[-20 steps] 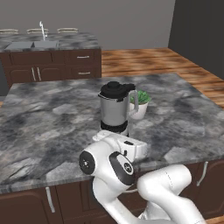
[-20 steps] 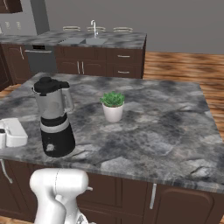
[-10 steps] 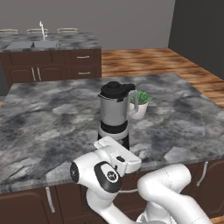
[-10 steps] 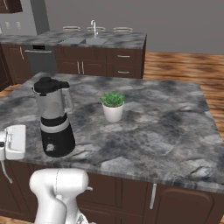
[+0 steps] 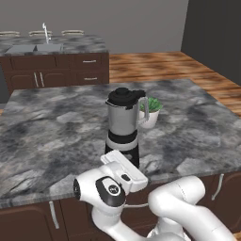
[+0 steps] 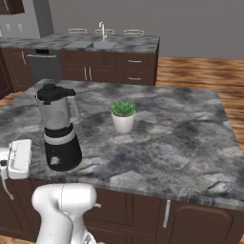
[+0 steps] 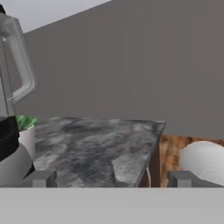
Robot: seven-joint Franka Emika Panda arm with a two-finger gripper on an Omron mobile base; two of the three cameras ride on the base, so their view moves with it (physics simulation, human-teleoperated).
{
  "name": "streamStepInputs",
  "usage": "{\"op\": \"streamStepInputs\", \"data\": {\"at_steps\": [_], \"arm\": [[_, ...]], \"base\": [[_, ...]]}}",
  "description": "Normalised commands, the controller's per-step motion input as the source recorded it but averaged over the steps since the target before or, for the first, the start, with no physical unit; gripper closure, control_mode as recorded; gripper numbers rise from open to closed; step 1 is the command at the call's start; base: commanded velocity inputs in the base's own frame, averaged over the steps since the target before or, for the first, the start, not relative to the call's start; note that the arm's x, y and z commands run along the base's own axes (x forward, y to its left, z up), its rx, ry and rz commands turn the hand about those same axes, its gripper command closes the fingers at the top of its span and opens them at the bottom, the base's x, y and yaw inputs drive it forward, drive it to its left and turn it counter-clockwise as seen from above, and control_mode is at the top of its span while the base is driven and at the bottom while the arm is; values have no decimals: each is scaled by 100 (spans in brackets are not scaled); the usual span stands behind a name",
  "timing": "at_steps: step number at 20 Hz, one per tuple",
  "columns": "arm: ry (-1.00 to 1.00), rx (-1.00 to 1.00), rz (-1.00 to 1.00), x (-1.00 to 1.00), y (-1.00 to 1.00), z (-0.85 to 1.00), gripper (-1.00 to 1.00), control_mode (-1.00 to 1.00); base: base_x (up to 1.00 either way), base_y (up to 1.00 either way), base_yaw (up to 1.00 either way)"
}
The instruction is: Open the blender lid, put the tangerine in the blender, close the lid, and start the blender.
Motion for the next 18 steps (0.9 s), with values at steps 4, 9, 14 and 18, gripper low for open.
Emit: {"op": "streamStepInputs", "data": {"at_steps": [4,9,14,18], "arm": [[-7,0,0,21,-3,-29,-100,-100],[-8,0,0,19,-8,-24,-100,-100],[-6,0,0,23,-4,-22,-100,-100],[-4,0,3,28,0,-17,-100,-100]], "base": [[0,0,0],[0,0,0],[0,0,0],[0,0,0]]}}
